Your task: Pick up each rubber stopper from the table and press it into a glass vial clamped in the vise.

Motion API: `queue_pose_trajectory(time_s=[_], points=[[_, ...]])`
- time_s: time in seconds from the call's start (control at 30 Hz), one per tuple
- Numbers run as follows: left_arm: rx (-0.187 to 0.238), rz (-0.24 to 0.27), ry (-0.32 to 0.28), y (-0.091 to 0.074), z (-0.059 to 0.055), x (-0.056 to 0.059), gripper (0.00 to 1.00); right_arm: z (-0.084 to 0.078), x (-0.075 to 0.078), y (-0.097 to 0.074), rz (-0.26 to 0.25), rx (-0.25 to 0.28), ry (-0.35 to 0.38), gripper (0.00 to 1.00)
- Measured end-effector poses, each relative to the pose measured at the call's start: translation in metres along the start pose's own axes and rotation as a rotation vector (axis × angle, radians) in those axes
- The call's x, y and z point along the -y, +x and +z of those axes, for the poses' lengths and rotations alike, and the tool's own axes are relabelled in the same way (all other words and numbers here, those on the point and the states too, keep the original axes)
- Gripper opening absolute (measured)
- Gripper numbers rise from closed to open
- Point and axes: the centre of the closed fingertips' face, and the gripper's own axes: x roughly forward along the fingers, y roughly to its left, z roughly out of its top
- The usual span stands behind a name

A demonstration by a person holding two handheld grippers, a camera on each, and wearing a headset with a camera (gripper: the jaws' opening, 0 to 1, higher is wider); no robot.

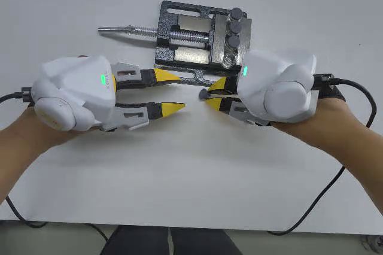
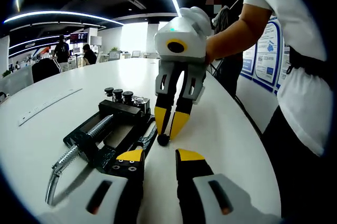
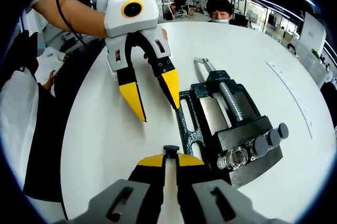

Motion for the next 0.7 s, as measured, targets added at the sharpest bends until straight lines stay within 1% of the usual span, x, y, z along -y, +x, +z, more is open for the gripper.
queue_pose_trajectory(time_s=[0.13, 0.57, 0.7], points=[[-0.001, -0.004, -0.001, 0.002, 0.0, 0.001, 0.2, 0.003, -0.001, -0.003, -0.001, 0.012, 0.004, 0.07], [0.01, -0.007, 0.007, 0.004, 0.006, 0.002, 0.19, 0.02, -0.004, -0.014, -0.007, 0.063, -0.003, 0.07], [0.023, -0.005, -0.005, 0.004, 0.009, 0.002, 0.19, 0.026, -0.005, -0.018, -0.007, 0.085, -0.003, 0.07]])
